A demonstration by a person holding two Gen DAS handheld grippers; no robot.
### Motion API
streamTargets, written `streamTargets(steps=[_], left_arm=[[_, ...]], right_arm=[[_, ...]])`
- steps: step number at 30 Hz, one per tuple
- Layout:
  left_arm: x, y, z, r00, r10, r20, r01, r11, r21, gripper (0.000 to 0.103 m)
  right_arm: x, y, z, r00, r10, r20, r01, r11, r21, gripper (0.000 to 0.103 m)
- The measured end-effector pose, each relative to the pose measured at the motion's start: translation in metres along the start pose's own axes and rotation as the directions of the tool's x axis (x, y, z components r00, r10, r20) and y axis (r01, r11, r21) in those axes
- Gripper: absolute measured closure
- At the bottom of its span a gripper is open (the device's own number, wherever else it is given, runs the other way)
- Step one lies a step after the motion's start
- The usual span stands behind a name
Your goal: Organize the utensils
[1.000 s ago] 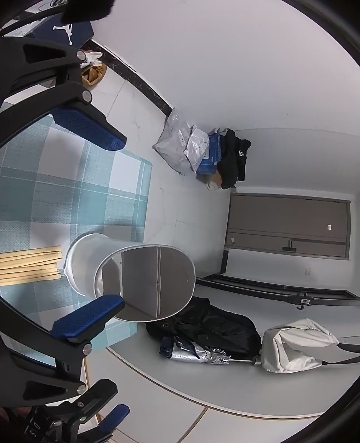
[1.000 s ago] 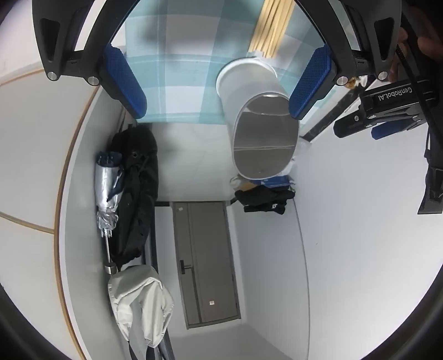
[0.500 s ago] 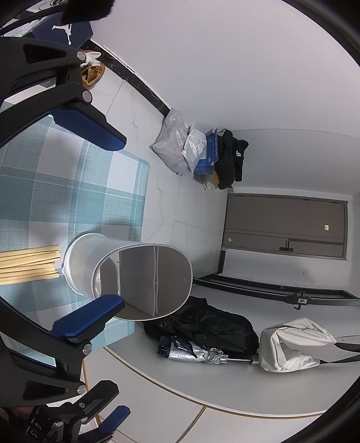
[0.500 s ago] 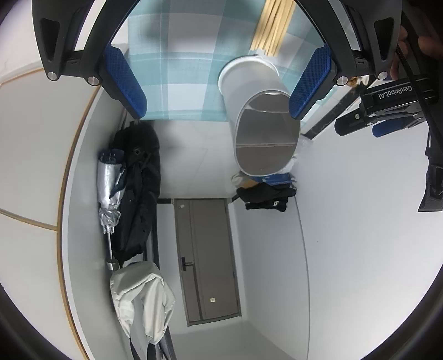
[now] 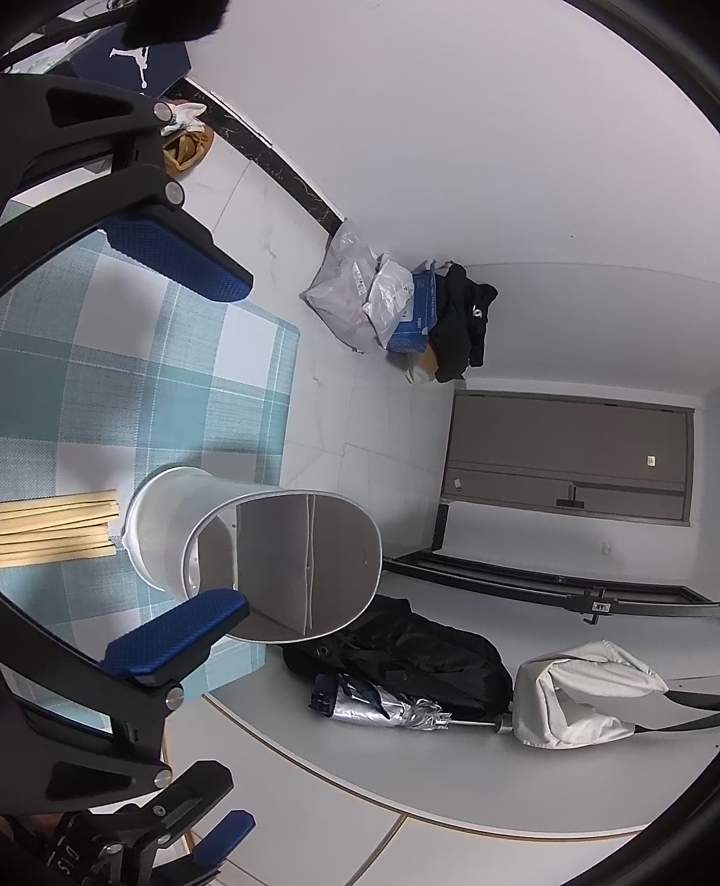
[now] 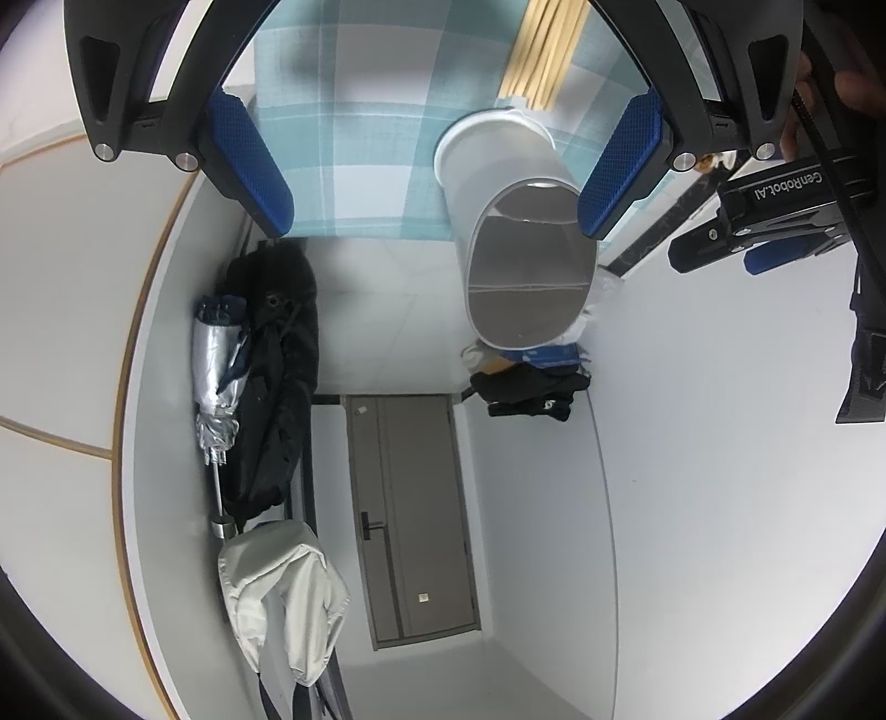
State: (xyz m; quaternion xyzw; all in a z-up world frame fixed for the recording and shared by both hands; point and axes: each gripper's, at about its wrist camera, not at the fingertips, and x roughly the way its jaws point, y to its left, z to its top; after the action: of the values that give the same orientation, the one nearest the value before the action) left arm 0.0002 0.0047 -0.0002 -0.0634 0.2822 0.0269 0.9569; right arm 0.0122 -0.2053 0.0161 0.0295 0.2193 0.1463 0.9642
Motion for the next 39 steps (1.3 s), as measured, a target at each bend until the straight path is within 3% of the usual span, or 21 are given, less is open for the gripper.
streamTargets(steps=[39], left_arm=[[0.0089, 0.0016, -0.0026, 0.999, 0.007, -0.054, -0.007, 1.0, 0.003, 0.001]], right_arm=[[0.0016, -0.0019, -0.0008, 1.0, -0.017, -0.014, 0.017, 1.0, 0.006, 0.0]])
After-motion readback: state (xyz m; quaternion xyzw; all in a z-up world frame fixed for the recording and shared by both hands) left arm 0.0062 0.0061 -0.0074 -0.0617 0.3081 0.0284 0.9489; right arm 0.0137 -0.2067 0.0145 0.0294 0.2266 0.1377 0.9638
